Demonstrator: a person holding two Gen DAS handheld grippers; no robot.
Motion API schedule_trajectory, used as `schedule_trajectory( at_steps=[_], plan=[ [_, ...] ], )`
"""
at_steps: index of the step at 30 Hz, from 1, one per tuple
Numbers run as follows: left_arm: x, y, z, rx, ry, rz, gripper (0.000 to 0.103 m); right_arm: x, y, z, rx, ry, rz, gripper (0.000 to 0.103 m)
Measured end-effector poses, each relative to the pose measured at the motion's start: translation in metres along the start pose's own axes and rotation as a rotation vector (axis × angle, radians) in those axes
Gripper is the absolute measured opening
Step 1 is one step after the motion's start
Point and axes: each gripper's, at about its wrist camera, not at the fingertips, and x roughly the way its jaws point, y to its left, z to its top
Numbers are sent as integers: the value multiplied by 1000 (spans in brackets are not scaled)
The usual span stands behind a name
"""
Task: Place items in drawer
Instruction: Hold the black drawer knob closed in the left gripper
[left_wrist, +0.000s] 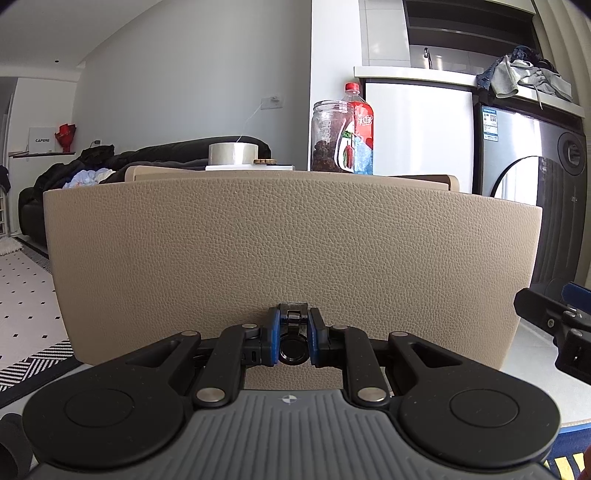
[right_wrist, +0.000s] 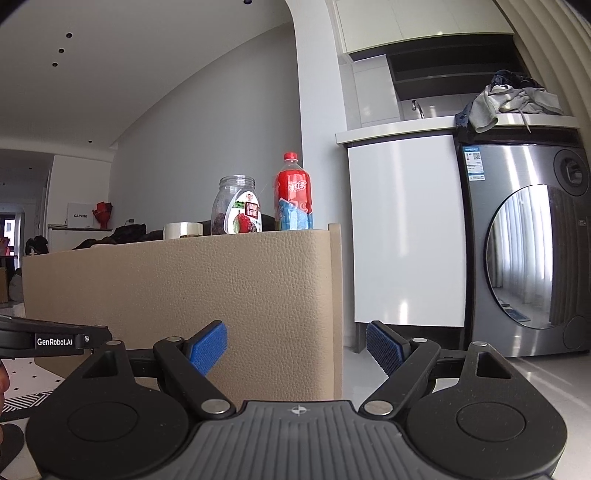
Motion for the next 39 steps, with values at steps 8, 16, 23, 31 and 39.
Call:
schedule_trajectory(
  at_steps=[8, 16, 23, 31, 39],
  plan=[
    [-7, 2, -2, -13, 1, -1, 17, -5, -5, 4, 27, 5, 13, 86],
    [-12, 2, -2, -20, 4, 1, 17, -12, -4, 1, 41, 19, 32, 86],
    [-16, 2, -3, -19, 8, 2, 17, -18, 7, -3, -9, -4, 54, 86],
    [-23, 2, -4, -20, 10, 1, 17, -22, 10, -3, -11, -20, 66, 86],
    [-29, 4, -5, -50, 10, 0, 17, -24, 10, -1, -18, -34, 52, 86]
  ],
)
